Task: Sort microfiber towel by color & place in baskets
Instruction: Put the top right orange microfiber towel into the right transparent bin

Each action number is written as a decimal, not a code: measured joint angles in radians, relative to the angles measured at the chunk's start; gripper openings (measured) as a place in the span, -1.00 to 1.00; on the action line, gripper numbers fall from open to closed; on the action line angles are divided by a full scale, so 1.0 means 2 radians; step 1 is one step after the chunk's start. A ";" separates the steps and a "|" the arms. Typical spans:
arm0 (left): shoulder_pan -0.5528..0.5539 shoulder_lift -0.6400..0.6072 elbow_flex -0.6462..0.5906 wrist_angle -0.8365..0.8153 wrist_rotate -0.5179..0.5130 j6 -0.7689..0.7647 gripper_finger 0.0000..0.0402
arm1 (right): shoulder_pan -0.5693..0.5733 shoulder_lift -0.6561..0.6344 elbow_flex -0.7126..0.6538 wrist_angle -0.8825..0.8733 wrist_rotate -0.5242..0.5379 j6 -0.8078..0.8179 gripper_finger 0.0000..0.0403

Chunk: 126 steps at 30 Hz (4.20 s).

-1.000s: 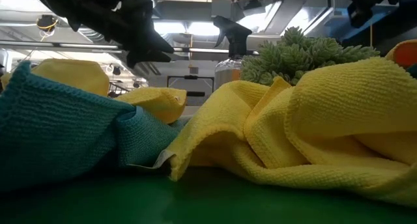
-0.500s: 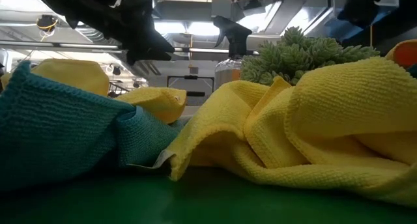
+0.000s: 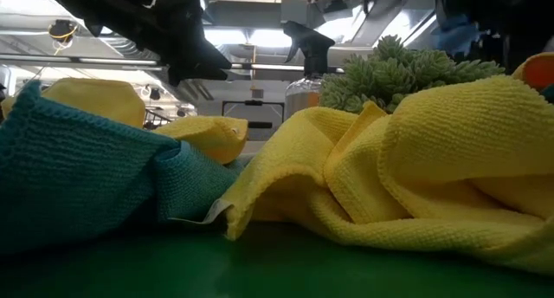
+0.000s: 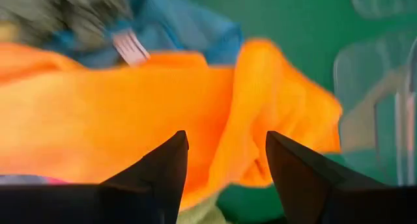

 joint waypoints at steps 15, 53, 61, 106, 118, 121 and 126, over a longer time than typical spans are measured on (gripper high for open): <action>0.000 0.000 0.000 -0.004 0.000 0.000 -0.23 | 0.000 0.100 0.000 -0.019 -0.015 0.011 0.02; 0.000 0.000 0.000 -0.006 -0.048 0.000 -0.23 | -0.001 0.072 0.188 -0.159 0.112 -0.041 -0.97; 0.000 0.000 0.000 -0.008 -0.065 0.000 -0.23 | -0.020 0.022 0.285 -0.160 0.243 -0.072 -0.99; 0.000 0.000 -0.001 -0.008 -0.066 -0.001 -0.23 | -0.355 -0.040 0.167 0.091 0.295 -0.190 -1.00; 0.000 0.000 0.000 -0.008 -0.066 -0.001 -0.23 | -0.380 -0.040 0.167 -0.036 0.281 -0.137 -1.00; 0.000 0.000 0.000 -0.008 -0.066 -0.001 -0.23 | -0.380 -0.041 0.157 -0.066 0.281 -0.119 -1.00; 0.000 0.000 0.000 -0.008 -0.066 -0.001 -0.23 | -0.380 -0.042 0.100 -0.056 0.273 -0.117 -1.00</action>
